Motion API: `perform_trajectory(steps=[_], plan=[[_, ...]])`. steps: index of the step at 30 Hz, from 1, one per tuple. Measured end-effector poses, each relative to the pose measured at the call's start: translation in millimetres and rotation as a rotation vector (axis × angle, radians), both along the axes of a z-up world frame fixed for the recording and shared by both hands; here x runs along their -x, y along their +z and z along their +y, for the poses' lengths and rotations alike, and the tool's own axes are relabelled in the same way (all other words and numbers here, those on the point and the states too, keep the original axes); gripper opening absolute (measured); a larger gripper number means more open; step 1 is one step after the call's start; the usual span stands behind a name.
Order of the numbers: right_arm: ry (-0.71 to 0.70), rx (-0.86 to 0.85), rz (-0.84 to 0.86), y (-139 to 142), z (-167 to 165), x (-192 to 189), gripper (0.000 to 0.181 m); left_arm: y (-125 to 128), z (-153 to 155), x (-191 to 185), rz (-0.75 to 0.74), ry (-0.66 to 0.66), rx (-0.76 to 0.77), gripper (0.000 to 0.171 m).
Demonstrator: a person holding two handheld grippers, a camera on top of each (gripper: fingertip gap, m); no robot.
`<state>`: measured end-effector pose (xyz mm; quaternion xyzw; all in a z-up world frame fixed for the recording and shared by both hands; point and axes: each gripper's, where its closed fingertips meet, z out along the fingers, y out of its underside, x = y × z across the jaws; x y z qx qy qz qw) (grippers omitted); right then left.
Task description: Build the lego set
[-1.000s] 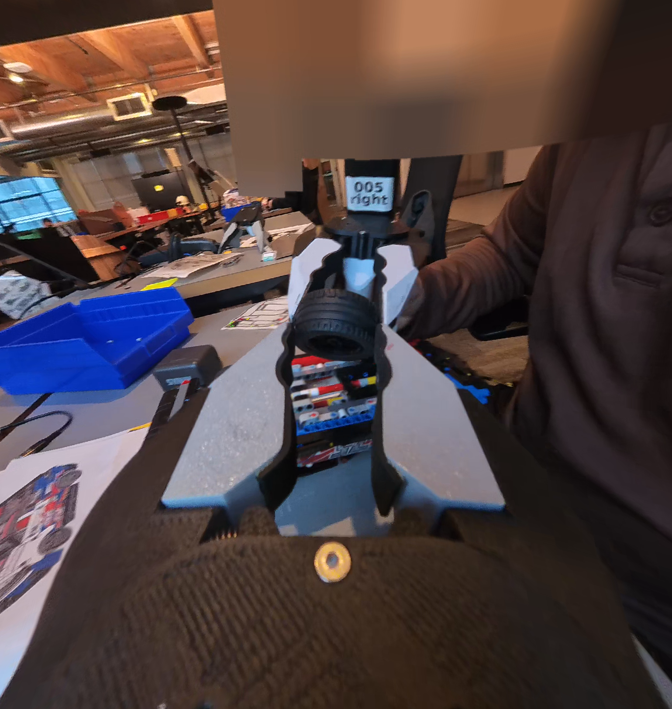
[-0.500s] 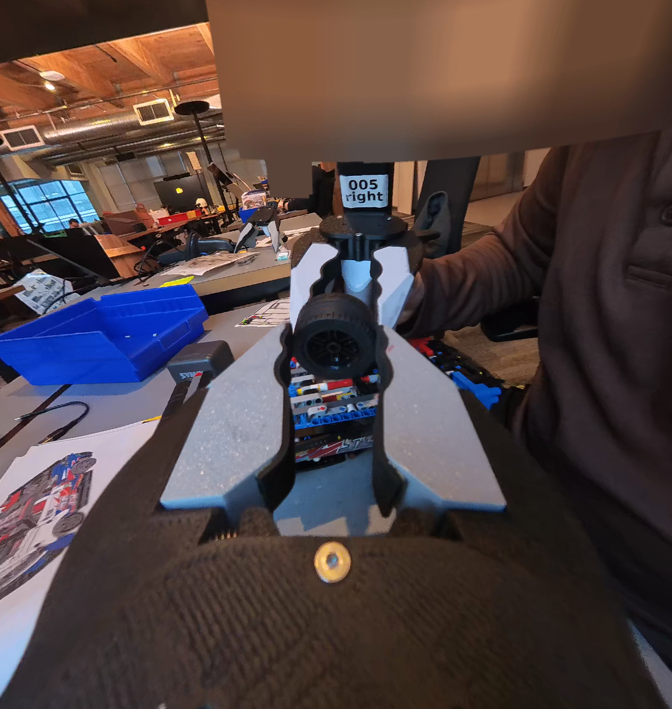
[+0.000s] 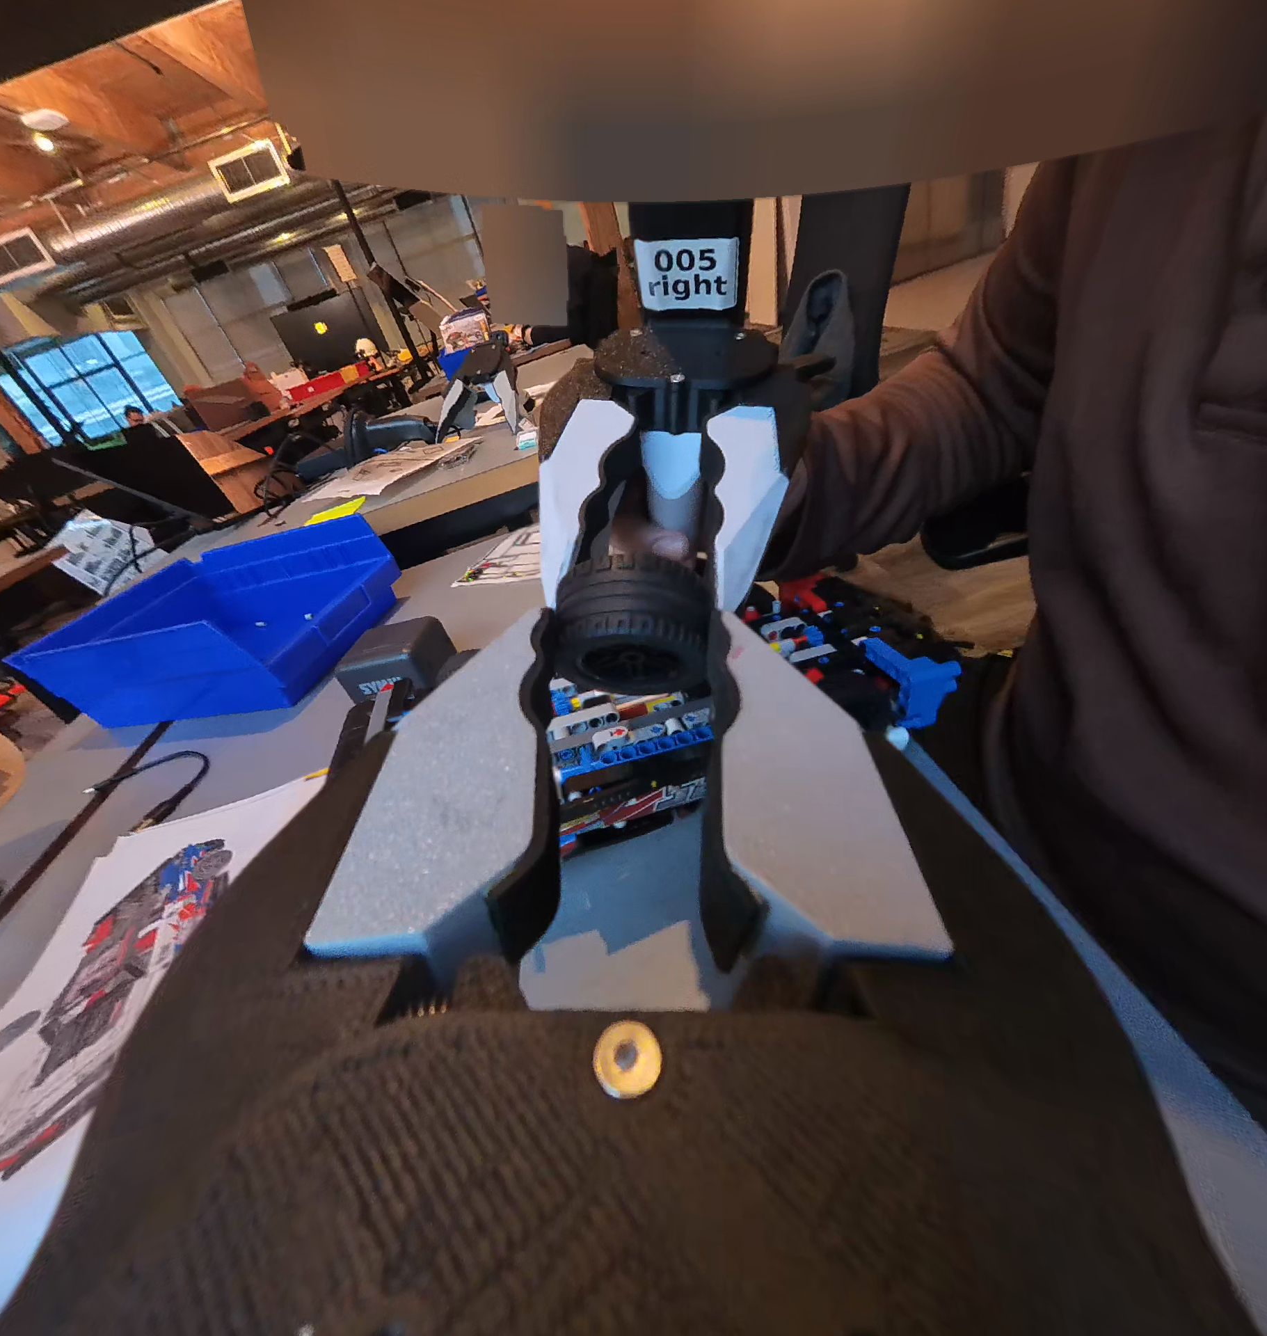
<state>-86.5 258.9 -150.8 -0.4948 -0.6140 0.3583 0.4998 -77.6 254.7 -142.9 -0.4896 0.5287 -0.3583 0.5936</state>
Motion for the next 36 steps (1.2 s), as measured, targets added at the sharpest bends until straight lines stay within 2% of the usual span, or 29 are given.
perform_trajectory(steps=[3, 5, 7, 10, 13, 16, 19, 22, 28, 32, 36], plan=[[-0.022, -0.040, -0.053, -3, 5, -4, 0.035, -8, 8, 5, -0.010, 0.020, -0.030, 0.038], [-0.093, -0.088, -0.073, 2, 27, -21, 0.032, -18, 23, 13, -0.008, 0.064, 0.032, 0.038], [-0.199, -0.048, -0.077, 7, 62, -50, 0.030, -27, 36, 19, -0.007, 0.098, 0.101, 0.039], [-0.294, 0.173, -0.046, 1, 107, -98, 0.031, -40, 50, 24, -0.001, 0.121, 0.117, 0.038], [-0.298, 0.501, -0.062, -32, 127, -127, 0.032, -54, 63, 28, 0.048, 0.135, 0.130, 0.039], [-0.189, 0.800, -0.068, -62, 113, -127, 0.028, -54, 70, 32, 0.053, 0.122, 0.098, 0.038], [-0.071, 0.927, -0.100, -78, 86, -121, 0.023, -64, 76, 33, 0.133, 0.122, 0.079, 0.039], [-0.050, 0.968, -0.075, -78, 79, -117, 0.026, -68, 76, 30, 0.160, 0.090, 0.062, 0.038], [-0.045, 0.931, -0.087, -79, 72, -116, 0.027, -80, 84, 32, 0.244, 0.104, 0.052, 0.039], [0.010, 0.953, -0.094, -82, 60, -114, 0.021, -78, 78, 25, 0.227, 0.080, 0.081, 0.039], [0.061, 0.983, -0.087, -80, 57, -116, 0.024, -79, 73, 26, 0.224, 0.040, 0.138, 0.038]])
